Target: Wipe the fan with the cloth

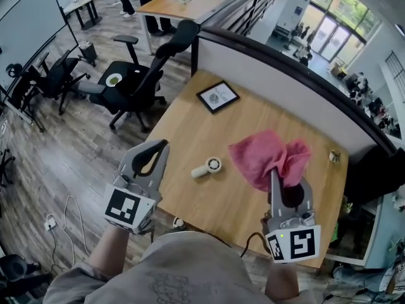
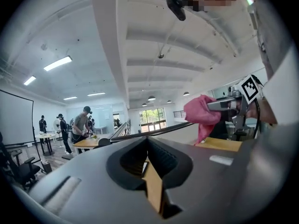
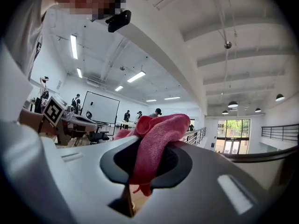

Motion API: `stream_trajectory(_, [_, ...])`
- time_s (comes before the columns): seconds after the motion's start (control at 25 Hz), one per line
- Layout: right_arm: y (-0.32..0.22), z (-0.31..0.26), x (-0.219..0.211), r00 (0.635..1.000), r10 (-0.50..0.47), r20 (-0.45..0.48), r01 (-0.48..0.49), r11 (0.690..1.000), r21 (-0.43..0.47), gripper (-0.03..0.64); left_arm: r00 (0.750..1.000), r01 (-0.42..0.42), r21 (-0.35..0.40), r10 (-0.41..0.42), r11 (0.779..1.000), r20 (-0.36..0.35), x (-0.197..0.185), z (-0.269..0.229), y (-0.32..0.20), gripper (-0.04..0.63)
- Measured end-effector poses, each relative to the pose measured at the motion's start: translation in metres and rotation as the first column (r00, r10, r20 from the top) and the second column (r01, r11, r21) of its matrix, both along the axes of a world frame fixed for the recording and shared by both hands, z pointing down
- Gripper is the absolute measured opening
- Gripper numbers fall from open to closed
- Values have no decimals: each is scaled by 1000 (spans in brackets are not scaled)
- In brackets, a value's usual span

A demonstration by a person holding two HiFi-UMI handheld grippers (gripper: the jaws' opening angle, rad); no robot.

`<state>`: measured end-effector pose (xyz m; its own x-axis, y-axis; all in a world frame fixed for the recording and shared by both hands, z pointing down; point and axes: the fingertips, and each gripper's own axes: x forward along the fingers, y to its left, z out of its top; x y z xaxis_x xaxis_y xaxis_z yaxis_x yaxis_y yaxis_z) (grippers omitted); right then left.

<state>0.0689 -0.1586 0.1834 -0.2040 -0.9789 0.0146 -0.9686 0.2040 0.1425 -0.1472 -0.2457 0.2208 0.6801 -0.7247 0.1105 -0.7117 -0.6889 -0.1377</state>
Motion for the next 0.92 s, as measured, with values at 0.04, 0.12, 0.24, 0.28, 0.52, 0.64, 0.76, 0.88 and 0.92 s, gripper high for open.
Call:
stream_trajectory(0.04, [1,6,3,1000,3,16,-2,1000,-17,57,1000,-3,6,3,1000,5,2,3,-1,2])
stream_trajectory(0.12, [2,21,8,999,11,37,-9,998,-55,57,1000,-12,4,12,1000,8,6,8,-1,2])
stream_trajectory(0.24, [5,46,14,999,31,35,-26,993,-118,57,999,-31,-19,32,999,16,15,19,2,2])
stream_trajectory(0.28, [6,54,15,999,36,35,-31,990,-138,57,999,-42,-14,42,999,26,17,24,4,2])
stream_trajectory(0.52, [21,75,19,996,63,66,-51,983,-174,57,995,-60,-43,63,997,71,24,44,13,2])
stream_trajectory(0.64, [21,77,22,996,78,49,-68,982,-174,57,996,-58,-43,61,997,66,29,39,10,2])
stream_trajectory(0.76, [20,76,24,996,84,35,-77,982,-174,57,996,-57,-41,60,998,68,31,35,9,2])
stream_trajectory(0.88, [21,75,26,996,84,31,-77,981,-175,57,994,-67,-20,69,998,86,30,35,10,2])
stream_trajectory(0.92, [22,74,26,996,85,30,-78,981,-175,57,993,-69,-16,70,997,93,30,35,11,1])
